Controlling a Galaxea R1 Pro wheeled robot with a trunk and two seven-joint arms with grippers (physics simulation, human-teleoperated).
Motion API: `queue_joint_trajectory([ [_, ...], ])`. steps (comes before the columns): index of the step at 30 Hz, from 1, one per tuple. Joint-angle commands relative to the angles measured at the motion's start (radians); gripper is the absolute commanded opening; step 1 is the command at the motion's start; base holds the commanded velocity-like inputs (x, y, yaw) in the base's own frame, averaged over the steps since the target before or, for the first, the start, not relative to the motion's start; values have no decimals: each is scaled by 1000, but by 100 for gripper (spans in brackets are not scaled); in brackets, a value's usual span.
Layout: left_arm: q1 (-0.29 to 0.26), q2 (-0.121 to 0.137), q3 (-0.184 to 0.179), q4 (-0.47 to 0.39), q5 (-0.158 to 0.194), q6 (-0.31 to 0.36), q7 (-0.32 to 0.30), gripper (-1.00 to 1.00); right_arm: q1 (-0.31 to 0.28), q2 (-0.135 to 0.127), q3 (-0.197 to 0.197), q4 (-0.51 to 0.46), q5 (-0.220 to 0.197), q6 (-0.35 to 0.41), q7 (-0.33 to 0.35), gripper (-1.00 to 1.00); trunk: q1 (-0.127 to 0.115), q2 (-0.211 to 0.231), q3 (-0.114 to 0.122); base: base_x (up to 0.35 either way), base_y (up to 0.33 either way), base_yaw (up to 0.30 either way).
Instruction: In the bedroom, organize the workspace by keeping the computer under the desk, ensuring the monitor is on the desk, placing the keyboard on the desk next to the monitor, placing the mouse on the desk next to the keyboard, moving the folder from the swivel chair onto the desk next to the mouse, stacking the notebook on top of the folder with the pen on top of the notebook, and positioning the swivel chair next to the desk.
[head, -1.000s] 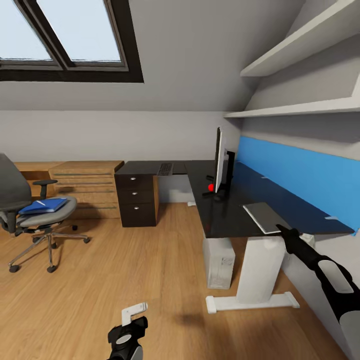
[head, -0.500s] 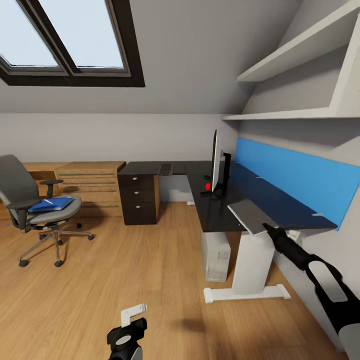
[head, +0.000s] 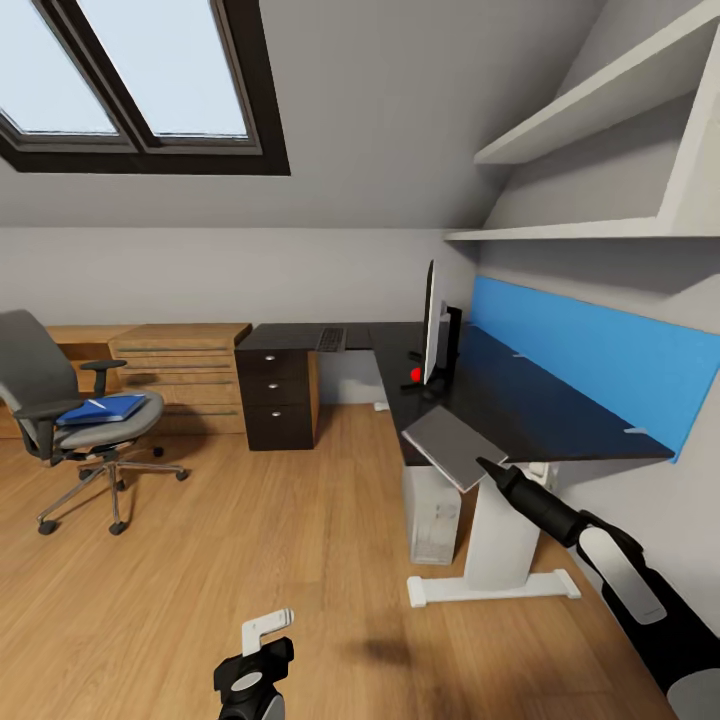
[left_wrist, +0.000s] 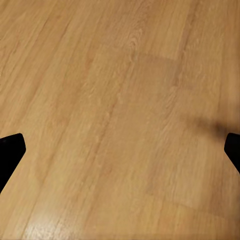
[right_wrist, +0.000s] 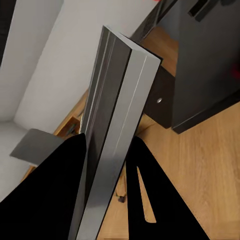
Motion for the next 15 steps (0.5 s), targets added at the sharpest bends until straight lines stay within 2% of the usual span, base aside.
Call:
queue_joint_trajectory([
  [1, -1, 1, -3, -1, 5, 4, 7, 100, -1, -1, 3, 1, -8, 3, 4, -100, 0, -1, -1, 0, 0, 0],
  [7, -1, 1, -3, -1, 5, 4, 7, 100, 0, -1, 3, 2, -10, 5, 17, -100, 0, -1, -1, 0, 0, 0],
  [13, -1, 1, -3, -1, 5, 3, 6, 100, 1, -1, 4, 4, -12, 7, 61, -100, 0, -1, -1, -6, 2, 0],
  [15, -1, 2, -3, -2, 5, 3, 7, 100, 1, -1, 4, 8, -11, 4, 65, -100, 0, -1, -1, -14, 166, 8],
])
